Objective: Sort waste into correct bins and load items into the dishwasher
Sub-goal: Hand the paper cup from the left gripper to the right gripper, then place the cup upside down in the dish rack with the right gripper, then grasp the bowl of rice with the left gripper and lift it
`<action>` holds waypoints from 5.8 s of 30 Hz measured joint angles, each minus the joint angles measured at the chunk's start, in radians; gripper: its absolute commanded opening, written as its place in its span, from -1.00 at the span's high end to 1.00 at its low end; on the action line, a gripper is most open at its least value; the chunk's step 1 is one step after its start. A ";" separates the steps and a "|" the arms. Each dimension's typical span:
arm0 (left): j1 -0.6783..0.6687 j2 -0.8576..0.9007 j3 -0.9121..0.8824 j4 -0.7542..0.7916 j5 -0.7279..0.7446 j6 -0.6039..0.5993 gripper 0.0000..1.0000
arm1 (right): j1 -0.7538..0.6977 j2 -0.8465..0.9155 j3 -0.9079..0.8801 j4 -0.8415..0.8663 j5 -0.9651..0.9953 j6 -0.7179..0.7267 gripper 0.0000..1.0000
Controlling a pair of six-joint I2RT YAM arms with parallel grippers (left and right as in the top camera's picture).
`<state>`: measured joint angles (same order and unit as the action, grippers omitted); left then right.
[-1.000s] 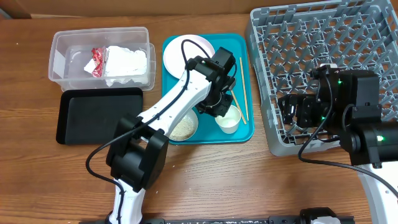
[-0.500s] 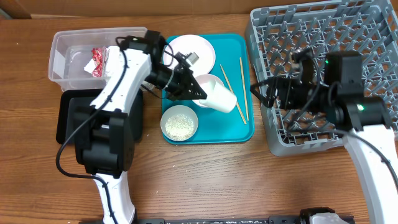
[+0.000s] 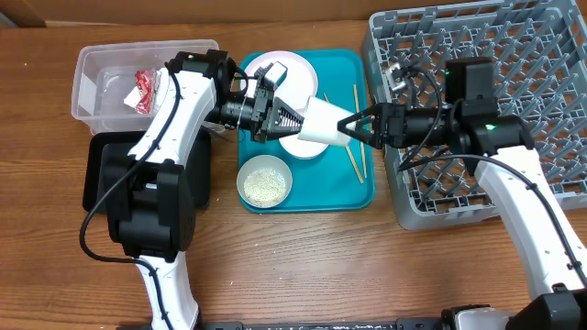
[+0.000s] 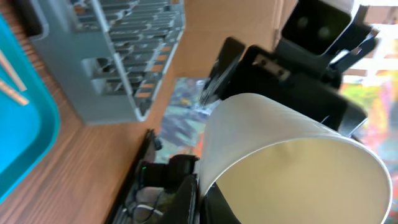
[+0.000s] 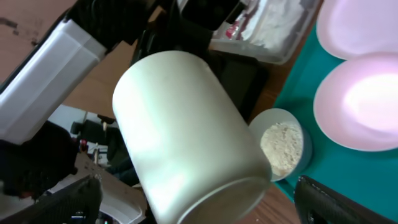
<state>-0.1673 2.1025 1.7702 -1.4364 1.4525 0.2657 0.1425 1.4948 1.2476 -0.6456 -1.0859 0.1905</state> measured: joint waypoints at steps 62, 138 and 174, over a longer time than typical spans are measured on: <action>0.012 0.000 0.005 -0.022 0.104 0.041 0.21 | 0.074 0.002 0.000 0.243 -0.007 0.019 0.06; -0.345 -0.241 0.046 0.003 -1.361 -0.484 -0.03 | -0.148 0.131 0.480 -0.816 1.048 0.146 -1.00; -0.428 -0.237 -0.518 0.542 -1.511 -0.577 0.92 | -0.148 0.131 0.480 -0.832 1.048 0.123 -1.00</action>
<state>-0.5953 1.8652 1.2526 -0.8940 -0.0586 -0.3111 -0.0059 1.6260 1.7271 -1.4780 -0.0380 0.3134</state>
